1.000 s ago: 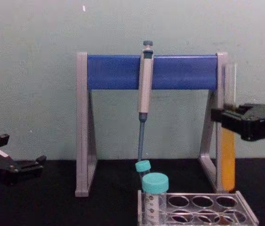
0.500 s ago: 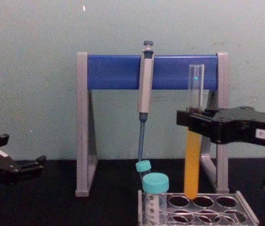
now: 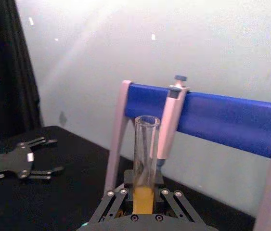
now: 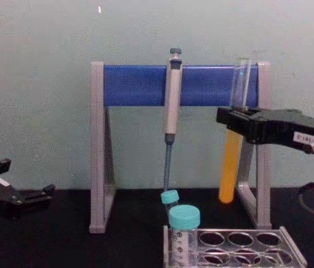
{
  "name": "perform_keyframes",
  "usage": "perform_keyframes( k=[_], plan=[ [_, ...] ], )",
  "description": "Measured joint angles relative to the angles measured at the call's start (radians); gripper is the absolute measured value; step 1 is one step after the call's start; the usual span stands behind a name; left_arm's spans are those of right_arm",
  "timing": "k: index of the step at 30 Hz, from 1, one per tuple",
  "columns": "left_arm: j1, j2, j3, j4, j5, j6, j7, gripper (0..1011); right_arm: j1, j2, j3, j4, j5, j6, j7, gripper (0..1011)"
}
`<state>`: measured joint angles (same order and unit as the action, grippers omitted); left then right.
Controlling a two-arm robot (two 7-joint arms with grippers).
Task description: Pick up the test tube from the test tube rack, shake it, then place it back into the test tube rack.
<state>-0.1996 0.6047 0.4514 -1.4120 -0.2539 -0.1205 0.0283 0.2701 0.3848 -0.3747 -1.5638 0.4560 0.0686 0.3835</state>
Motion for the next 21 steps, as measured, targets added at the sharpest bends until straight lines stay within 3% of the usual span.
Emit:
perform_keyframes(
  k=[21],
  plan=[
    [0.000, 0.000, 0.000, 0.000, 0.000, 0.000, 0.000, 1001, -0.012, -0.002, 0.022, -0.012, -0.022, 0.012, -0.026, 226]
  ],
)
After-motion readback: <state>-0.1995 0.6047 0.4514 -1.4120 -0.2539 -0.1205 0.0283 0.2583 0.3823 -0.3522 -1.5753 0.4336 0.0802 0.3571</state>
